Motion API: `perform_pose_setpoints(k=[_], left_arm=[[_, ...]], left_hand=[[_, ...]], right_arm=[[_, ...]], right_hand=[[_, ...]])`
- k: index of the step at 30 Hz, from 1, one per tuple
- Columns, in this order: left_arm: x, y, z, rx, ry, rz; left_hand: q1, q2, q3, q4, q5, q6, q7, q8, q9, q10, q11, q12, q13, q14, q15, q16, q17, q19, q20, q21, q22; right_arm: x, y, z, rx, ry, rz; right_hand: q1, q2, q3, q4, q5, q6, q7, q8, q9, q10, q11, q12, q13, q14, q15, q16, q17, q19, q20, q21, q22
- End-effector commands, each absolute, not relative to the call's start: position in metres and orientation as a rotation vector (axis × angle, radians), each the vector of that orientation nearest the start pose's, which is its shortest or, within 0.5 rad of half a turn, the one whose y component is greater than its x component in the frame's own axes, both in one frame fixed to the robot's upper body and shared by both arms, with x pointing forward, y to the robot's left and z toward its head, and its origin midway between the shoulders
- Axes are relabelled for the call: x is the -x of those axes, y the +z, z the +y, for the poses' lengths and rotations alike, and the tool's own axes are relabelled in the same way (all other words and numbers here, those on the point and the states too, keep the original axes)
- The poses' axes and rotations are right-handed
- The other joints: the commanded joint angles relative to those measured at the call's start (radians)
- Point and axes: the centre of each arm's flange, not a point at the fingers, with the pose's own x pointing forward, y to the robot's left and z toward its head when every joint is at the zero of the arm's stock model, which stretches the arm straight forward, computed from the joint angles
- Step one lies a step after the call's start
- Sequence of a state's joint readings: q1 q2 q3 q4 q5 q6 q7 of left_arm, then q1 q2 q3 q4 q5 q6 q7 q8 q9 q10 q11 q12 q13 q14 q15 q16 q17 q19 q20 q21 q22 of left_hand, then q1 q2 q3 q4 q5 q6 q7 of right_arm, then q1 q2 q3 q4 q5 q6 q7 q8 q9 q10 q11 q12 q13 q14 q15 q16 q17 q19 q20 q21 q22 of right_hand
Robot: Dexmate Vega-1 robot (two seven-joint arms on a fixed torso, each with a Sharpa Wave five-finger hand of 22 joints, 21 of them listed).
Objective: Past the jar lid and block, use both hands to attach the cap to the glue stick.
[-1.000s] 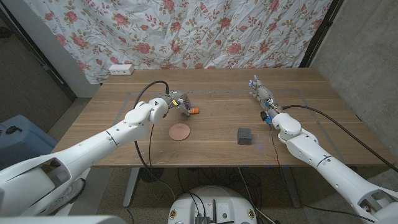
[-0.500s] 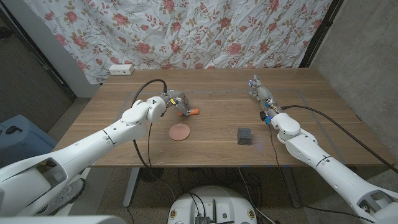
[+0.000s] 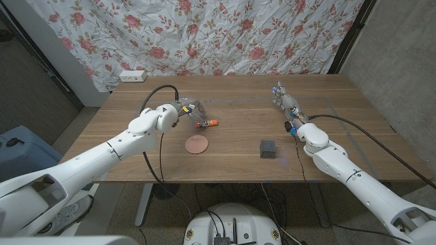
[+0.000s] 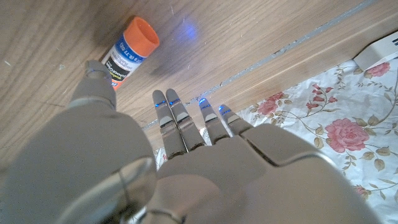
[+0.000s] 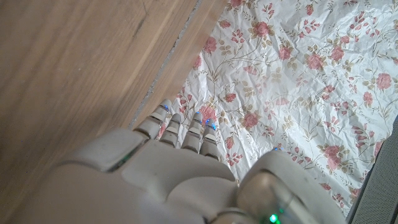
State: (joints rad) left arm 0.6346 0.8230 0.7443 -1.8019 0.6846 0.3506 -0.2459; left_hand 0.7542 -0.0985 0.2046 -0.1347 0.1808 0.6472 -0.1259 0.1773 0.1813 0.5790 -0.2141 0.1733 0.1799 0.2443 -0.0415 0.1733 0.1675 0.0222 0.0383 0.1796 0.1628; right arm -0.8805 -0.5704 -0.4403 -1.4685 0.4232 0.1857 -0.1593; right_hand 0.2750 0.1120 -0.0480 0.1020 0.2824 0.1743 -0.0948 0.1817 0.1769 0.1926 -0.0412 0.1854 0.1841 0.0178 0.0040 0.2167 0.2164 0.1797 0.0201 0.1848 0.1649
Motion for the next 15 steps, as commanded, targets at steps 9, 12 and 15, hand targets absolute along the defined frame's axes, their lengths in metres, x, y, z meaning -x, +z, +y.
perform_pose_setpoints(k=[9, 12, 15], left_arm=[[-0.608, 0.03, 0.239, -1.323, -0.085, -0.455], [-0.607, 0.027, 0.243, -1.273, -0.075, -0.468], [-0.607, 0.024, 0.247, -1.226, -0.071, -0.483]], left_hand=[[-0.053, 0.029, -0.001, 0.005, 0.0, -0.169, 0.024, -0.007, -0.002, -0.223, 0.054, -0.005, -0.005, -0.065, -0.006, 0.001, 0.0, -0.021, -0.02, 0.002, 0.004], [-0.062, 0.036, 0.0, 0.007, -0.002, -0.197, 0.03, -0.009, -0.002, -0.251, 0.067, -0.007, -0.005, -0.073, -0.009, 0.0, 0.0, -0.019, -0.02, 0.003, 0.004], [-0.065, 0.038, 0.0, 0.008, -0.003, -0.207, 0.032, -0.009, -0.003, -0.259, 0.073, -0.006, -0.005, -0.074, -0.007, 0.0, 0.0, -0.015, -0.021, 0.005, 0.004]], right_arm=[[-0.632, -0.033, -0.266, 0.147, 0.147, -0.588], [-0.632, -0.034, -0.268, 0.129, 0.156, -0.58], [-0.632, -0.035, -0.269, 0.115, 0.155, -0.587]], right_hand=[[-0.027, -0.008, -0.013, 0.006, 0.005, -0.047, 0.006, -0.01, -0.001, -0.03, 0.011, -0.007, 0.001, -0.022, 0.008, -0.004, 0.005, -0.012, 0.003, -0.002, 0.003], [-0.032, -0.006, -0.015, 0.009, 0.005, -0.058, 0.014, -0.011, -0.001, -0.042, 0.013, -0.009, 0.001, -0.023, 0.012, -0.004, 0.005, -0.013, 0.003, -0.002, 0.003], [-0.036, -0.006, -0.016, 0.011, 0.005, -0.071, 0.018, -0.012, -0.001, -0.051, 0.013, -0.01, 0.001, -0.023, 0.015, -0.004, 0.005, -0.013, 0.004, -0.001, 0.003]])
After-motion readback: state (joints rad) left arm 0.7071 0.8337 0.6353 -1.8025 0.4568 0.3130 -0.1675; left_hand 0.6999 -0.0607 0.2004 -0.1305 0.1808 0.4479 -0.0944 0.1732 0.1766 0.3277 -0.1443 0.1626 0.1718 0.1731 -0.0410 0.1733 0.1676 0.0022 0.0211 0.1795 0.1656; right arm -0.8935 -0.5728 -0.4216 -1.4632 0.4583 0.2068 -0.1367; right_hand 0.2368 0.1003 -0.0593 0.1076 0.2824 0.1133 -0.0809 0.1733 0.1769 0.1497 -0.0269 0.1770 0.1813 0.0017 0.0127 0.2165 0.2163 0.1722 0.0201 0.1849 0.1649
